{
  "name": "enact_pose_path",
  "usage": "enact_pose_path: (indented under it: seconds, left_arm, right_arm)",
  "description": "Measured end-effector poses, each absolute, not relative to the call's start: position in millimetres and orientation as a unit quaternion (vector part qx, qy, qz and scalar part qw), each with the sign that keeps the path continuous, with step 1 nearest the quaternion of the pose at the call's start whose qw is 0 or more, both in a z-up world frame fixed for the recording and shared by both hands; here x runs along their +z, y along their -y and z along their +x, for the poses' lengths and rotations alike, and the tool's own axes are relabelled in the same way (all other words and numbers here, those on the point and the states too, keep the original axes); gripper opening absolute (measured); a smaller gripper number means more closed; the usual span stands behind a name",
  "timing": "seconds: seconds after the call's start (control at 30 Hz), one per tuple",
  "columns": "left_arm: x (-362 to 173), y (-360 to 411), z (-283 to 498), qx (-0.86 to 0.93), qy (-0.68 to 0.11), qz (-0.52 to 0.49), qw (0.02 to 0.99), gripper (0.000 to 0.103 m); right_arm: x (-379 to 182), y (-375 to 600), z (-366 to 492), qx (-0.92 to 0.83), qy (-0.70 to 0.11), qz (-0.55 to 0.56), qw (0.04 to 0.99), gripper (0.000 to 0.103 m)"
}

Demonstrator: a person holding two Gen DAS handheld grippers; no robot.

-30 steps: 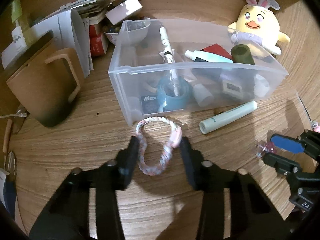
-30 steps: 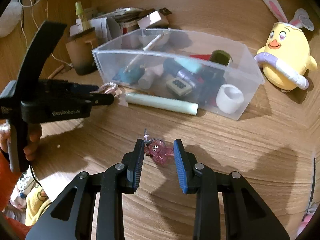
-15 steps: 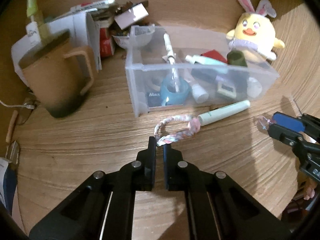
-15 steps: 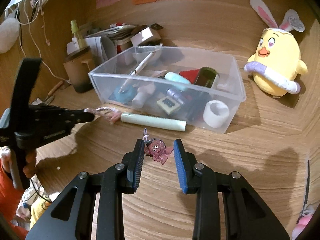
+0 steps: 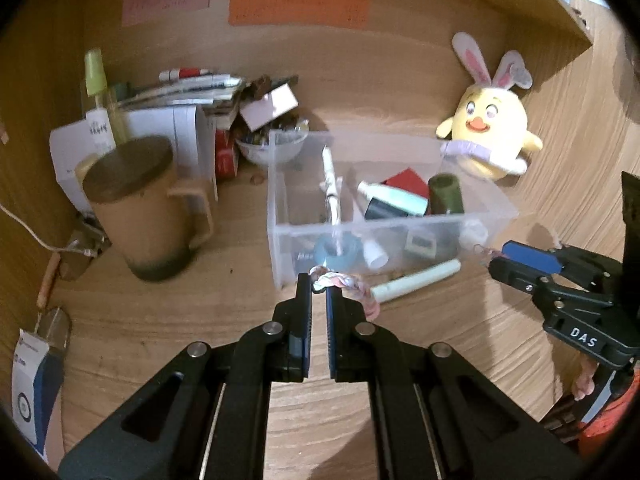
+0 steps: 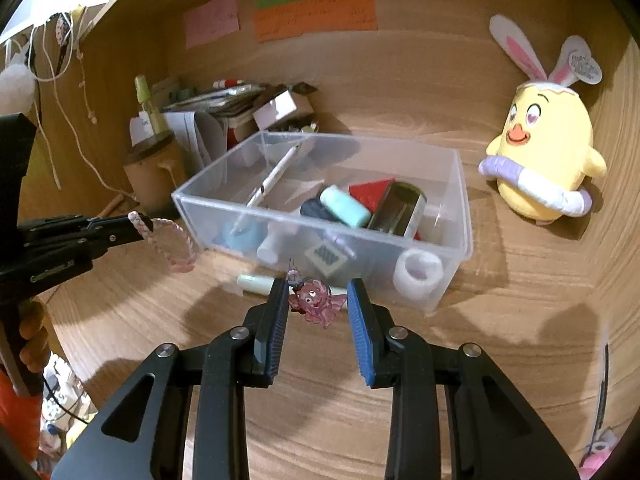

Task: Organize objects
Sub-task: 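Carry the cord into the box with the left gripper while the right drops the charm there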

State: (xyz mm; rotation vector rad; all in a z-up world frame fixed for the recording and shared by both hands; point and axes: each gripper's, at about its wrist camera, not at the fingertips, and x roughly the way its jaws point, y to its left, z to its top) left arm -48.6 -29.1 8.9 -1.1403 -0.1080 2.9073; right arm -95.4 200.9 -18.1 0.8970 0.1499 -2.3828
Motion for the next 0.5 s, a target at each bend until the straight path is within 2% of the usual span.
enact_pose_path:
  seconds: [0.5]
  left_arm:
    - [53.4, 28.8, -66.5, 0.95, 0.055, -0.307, 0.01, 0.005]
  right_arm:
    - [20.6, -201.0, -120.5, -0.914, -0.044, 0.287, 0.282, 0.027]
